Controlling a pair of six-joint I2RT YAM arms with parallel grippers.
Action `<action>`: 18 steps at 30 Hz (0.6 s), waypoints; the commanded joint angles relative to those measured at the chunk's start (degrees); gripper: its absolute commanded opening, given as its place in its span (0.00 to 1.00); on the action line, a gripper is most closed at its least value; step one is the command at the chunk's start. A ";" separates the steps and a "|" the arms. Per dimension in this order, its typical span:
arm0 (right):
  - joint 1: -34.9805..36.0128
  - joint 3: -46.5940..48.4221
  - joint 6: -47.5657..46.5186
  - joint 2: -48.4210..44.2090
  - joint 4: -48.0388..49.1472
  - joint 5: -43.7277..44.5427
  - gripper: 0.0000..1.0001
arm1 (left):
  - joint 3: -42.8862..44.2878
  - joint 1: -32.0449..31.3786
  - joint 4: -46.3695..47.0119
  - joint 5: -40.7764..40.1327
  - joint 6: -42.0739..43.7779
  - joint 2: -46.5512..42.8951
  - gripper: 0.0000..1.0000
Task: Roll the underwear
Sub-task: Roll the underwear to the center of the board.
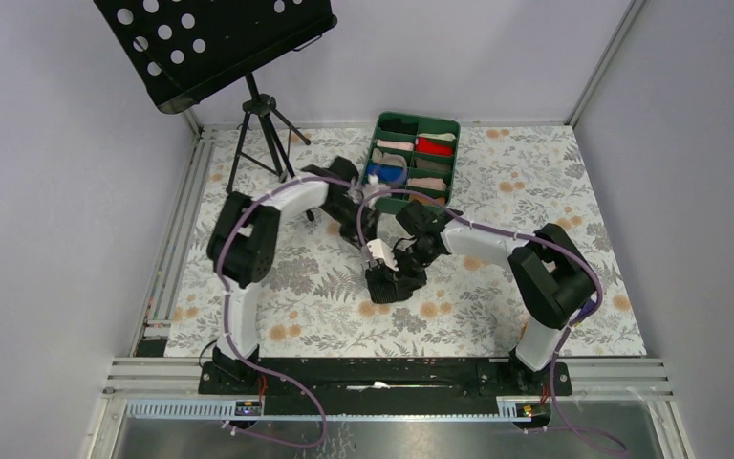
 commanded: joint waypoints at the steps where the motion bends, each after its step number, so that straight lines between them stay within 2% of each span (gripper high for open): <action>1: -1.36 2.03 2.34 3.41 -10.27 -5.94 0.00 | 0.90 5.48 10.23 -11.95 -6.71 -8.32 0.39; 6: -3.53 7.50 4.50 9.34 -15.45 -9.85 0.00 | -4.05 6.31 11.57 -17.05 -8.89 -17.61 0.40; 14: -8.40 17.84 9.53 21.48 -22.86 -15.83 0.00 | -15.03 6.81 15.13 -35.61 -13.78 -32.76 0.42; 16: -9.80 20.13 10.47 24.65 -24.87 -17.19 0.00 | -18.16 6.82 18.51 -39.39 -14.85 -37.98 0.42; 18: -10.83 21.71 11.65 27.23 -26.31 -17.61 0.01 | -23.34 5.99 25.31 -39.73 -13.86 -43.87 0.44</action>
